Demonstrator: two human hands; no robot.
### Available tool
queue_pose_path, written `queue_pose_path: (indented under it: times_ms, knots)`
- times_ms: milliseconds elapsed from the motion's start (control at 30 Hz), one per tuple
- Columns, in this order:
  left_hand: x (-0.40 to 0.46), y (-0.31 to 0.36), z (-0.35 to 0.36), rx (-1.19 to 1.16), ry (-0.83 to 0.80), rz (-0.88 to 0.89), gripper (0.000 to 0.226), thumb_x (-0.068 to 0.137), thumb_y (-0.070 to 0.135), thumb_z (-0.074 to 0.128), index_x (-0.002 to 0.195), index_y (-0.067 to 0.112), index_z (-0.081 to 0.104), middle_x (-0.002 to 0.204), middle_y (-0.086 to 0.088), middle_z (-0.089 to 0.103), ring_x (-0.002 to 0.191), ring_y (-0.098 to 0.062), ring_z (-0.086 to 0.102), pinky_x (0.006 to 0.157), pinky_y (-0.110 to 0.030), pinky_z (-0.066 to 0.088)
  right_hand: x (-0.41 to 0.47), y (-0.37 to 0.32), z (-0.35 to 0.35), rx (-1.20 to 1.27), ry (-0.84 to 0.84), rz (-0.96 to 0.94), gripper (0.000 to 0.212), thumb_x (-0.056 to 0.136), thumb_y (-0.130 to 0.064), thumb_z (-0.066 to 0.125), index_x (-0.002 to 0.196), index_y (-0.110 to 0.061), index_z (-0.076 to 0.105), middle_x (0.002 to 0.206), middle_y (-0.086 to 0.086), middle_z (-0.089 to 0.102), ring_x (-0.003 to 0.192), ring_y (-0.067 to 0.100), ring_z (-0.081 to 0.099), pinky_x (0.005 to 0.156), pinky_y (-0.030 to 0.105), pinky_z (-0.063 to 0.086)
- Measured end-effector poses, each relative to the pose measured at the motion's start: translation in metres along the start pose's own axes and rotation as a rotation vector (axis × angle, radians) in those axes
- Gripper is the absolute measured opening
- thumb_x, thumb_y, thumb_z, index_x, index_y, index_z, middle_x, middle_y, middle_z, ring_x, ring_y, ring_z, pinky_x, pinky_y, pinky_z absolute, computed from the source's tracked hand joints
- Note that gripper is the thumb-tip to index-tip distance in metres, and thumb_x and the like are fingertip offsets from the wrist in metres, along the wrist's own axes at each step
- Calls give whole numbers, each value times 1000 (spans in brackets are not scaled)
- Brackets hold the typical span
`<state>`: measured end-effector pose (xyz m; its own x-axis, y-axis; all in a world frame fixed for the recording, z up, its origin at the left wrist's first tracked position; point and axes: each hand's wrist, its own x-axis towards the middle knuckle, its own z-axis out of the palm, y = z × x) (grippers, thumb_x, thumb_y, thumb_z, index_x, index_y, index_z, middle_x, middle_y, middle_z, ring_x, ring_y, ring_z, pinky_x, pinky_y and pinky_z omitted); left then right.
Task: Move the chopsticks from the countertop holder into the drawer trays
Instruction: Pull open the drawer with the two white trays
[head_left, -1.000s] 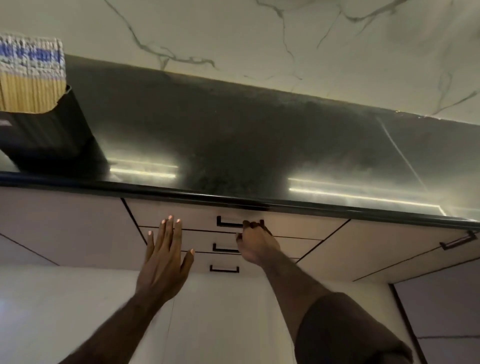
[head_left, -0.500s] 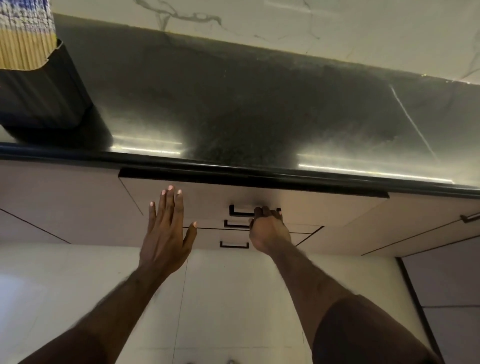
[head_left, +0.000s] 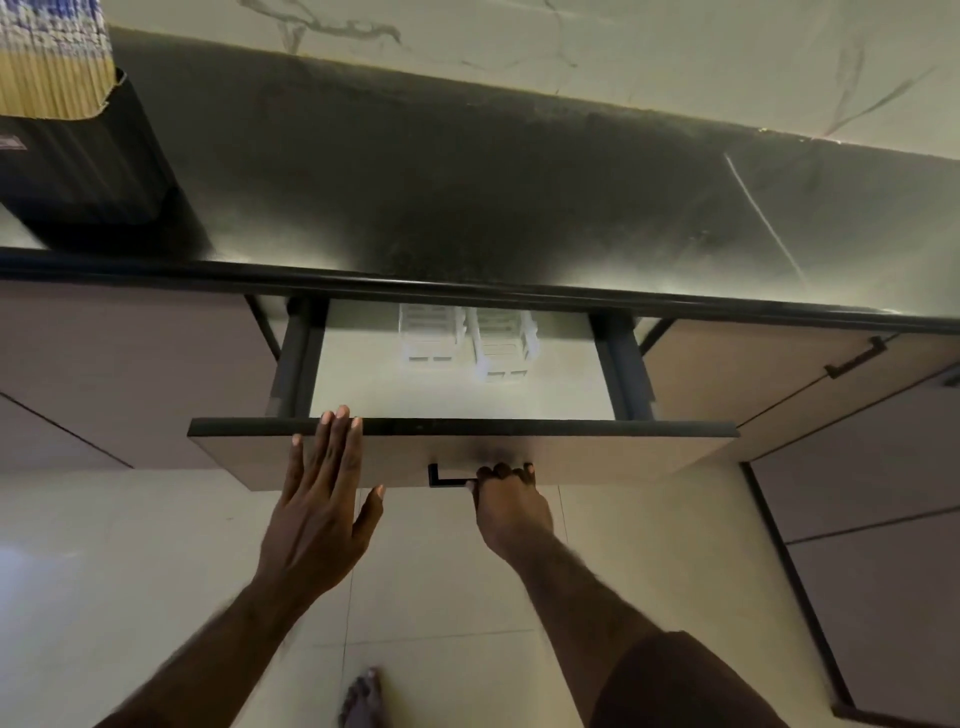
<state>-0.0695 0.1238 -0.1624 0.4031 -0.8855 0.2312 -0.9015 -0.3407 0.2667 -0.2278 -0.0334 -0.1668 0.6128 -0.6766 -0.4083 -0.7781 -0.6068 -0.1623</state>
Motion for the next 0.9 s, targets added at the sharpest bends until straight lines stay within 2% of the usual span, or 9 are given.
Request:
queue_pose_path:
  times_ms: [200, 300, 467, 733, 800, 900]
  knots:
    - [-49, 31, -13, 48, -10, -23, 73, 94, 43, 32, 151, 2, 10, 160, -18, 9, 149, -29, 4, 121, -44, 0, -52, 8, 18, 35, 10, -19, 35, 99, -25, 53, 132, -13, 53, 130, 12, 58, 121, 31, 54, 101, 41, 46]
    - [-67, 44, -22, 49, -17, -28, 74, 95, 45, 31, 152, 6, 5, 160, -16, 8, 149, -29, 4, 120, -48, 5, -77, 12, 30, 37, 5, -24, 34, 98, -20, 54, 131, -11, 53, 129, 13, 59, 121, 32, 54, 106, 40, 42]
    - [-93, 55, -29, 61, -49, -23, 73, 95, 45, 31, 152, 5, 8, 161, -15, 8, 149, -28, 2, 121, -43, -2, -112, 15, 53, 13, -18, -11, 39, 96, -17, 58, 133, -10, 51, 132, 14, 57, 126, 33, 51, 110, 42, 38]
    - [-115, 65, -43, 70, -122, -8, 73, 95, 48, 27, 151, 4, 13, 159, -15, 11, 147, -33, 11, 117, -54, 13, -146, 16, 66, 12, -24, -1, 36, 97, -19, 55, 132, -10, 52, 132, 14, 58, 125, 32, 53, 117, 40, 28]
    - [-118, 67, -49, 79, -135, 1, 73, 94, 48, 26, 150, 3, 13, 158, -16, 11, 147, -33, 12, 116, -54, 14, -155, 12, 62, 42, -47, 1, 36, 97, -19, 56, 132, -10, 52, 131, 14, 59, 123, 31, 54, 111, 41, 36]
    - [-121, 72, -58, 78, -152, 9, 74, 94, 51, 22, 150, 5, 6, 159, -14, 5, 147, -31, 6, 117, -52, 10, -170, 6, 48, 127, -38, 11, 33, 97, -20, 56, 129, -13, 56, 126, 12, 62, 115, 31, 59, 93, 40, 50]
